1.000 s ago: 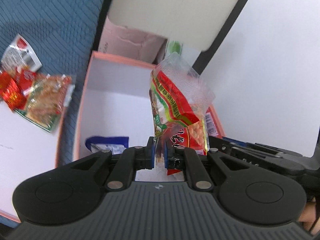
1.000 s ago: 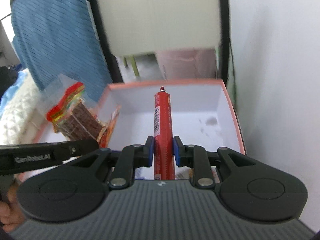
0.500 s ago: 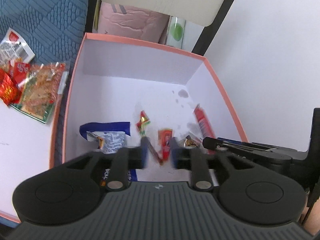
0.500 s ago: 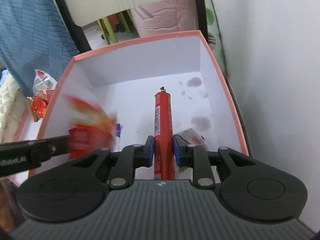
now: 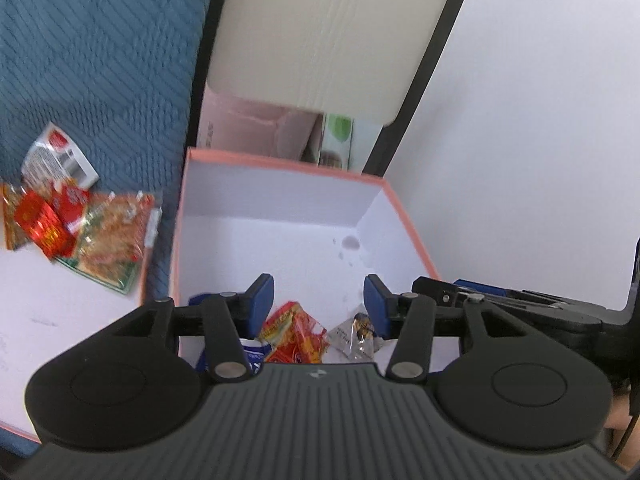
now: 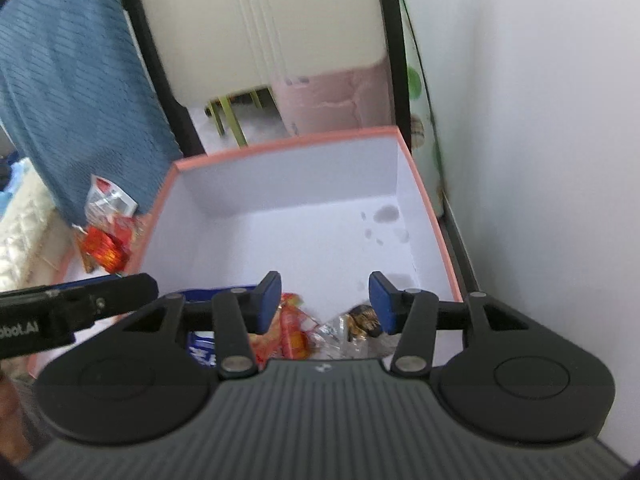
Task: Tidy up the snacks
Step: 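Open both tools to drop the packet and sausage into the pink box, then withdraw both tools from the box back toward the snack tray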
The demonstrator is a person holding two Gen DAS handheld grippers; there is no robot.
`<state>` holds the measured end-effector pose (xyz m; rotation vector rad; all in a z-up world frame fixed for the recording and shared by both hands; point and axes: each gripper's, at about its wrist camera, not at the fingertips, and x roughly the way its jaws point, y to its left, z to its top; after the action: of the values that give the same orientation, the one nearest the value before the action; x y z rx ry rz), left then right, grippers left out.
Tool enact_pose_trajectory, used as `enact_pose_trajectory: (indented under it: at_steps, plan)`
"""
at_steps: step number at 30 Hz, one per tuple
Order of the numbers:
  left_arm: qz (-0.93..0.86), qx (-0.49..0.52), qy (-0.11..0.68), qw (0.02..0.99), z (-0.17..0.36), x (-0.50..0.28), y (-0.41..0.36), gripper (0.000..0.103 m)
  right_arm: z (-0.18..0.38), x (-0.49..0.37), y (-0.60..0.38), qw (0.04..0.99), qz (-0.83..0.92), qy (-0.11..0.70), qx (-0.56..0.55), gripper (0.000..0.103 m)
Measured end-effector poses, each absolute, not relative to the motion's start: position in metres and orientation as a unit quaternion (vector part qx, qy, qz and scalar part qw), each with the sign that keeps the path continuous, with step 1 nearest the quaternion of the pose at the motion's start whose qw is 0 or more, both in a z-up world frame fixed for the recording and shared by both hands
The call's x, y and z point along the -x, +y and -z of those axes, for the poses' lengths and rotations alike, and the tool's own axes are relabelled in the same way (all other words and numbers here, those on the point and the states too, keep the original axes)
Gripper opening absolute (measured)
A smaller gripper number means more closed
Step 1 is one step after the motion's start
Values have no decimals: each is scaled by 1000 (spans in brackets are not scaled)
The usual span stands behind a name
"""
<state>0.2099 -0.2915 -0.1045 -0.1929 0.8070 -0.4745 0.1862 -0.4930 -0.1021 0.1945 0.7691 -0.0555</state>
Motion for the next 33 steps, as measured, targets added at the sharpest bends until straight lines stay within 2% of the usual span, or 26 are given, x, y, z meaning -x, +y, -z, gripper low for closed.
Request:
enact_pose_trajectory:
  at_steps: [13,23,33]
  plan:
    - [201,102,323,919,47,-147,-235,56,52,-132,-449,949,7,308,-70,51]
    - [196,107,306,926,41,-124,-201,56,33,-106,-412,959,-14,276,-59,51]
    - [184,122,303,927,51,-116,-163,56,40,-95,-384,960,-23,274,-56,51]
